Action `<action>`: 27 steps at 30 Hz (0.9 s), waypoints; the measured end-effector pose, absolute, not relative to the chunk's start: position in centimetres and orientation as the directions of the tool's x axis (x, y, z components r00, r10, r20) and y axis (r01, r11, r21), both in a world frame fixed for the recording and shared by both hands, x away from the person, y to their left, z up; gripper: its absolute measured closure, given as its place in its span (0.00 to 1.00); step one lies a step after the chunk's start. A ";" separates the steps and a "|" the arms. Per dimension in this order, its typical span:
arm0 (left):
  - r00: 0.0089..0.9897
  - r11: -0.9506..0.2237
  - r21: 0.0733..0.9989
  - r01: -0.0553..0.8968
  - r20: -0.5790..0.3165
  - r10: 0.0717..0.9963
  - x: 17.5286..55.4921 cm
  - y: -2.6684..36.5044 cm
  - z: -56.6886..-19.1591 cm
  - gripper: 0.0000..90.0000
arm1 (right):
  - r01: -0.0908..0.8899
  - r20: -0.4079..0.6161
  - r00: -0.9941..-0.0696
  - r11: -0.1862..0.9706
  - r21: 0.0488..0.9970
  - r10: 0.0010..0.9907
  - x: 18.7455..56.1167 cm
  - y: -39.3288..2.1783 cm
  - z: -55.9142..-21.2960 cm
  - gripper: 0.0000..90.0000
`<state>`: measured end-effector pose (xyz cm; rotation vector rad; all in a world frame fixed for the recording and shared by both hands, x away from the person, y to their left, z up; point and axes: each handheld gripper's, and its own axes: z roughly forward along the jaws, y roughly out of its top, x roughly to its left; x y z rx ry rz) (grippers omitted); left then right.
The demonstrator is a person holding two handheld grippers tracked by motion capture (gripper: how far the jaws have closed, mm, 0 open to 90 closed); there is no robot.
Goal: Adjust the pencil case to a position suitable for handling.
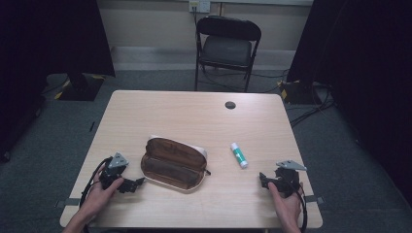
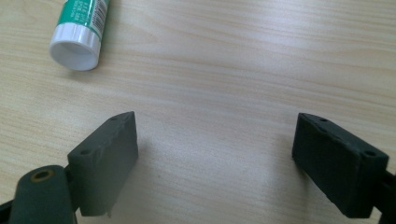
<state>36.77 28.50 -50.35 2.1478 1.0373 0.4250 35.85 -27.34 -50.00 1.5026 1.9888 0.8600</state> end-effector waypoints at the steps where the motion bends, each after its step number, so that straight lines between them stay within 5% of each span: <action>1: 0.625 -0.432 0.715 0.550 -0.009 0.781 36.8 28.5 -50.3 0.00 | 0.648 -0.014 -0.269 0.192 0.737 0.963 35.9 -27.3 -50.0 0.15; 16: 0.619 -0.430 0.713 0.554 -0.006 0.786 36.5 28.7 -50.3 0.00 | 0.664 0.002 -0.239 0.162 0.730 0.971 35.3 -27.1 -49.8 0.19; 27: 0.619 -0.430 0.714 0.553 -0.007 0.785 36.5 28.7 -50.3 0.00 | 0.579 0.013 -0.432 0.266 0.771 0.902 33.7 -22.4 -47.7 0.26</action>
